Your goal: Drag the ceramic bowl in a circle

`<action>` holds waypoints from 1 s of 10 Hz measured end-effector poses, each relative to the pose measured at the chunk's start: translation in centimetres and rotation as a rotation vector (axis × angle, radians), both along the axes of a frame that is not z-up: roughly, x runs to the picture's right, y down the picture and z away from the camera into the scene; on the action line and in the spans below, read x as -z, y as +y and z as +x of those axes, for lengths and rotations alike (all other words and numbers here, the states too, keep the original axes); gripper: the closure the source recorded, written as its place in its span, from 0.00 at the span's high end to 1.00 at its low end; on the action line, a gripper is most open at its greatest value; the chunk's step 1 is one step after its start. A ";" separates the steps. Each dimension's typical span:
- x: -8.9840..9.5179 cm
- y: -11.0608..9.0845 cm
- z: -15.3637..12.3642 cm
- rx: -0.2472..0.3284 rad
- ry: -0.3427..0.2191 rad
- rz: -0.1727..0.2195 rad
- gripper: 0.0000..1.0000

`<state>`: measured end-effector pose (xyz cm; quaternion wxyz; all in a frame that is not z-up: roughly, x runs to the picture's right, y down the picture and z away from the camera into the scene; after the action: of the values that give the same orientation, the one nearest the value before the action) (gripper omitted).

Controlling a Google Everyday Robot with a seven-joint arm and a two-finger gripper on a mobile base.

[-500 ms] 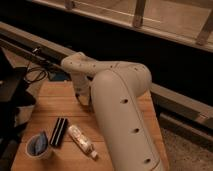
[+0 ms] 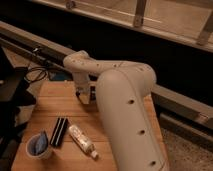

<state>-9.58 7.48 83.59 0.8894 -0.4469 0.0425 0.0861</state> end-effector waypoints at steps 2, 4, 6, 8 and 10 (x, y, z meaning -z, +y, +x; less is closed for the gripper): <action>1.7 0.5 2.1 -0.124 -0.043 -0.006 0.11; 4.9 2.5 4.4 -0.199 0.024 -0.023 0.00; 8.5 2.9 7.3 -0.259 0.118 -0.004 0.00; 10.5 2.5 8.3 -0.294 0.169 0.019 0.00; 10.7 2.4 9.5 -0.341 0.262 -0.002 0.14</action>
<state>-0.05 9.85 72.91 0.8484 -0.4335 0.0817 0.2925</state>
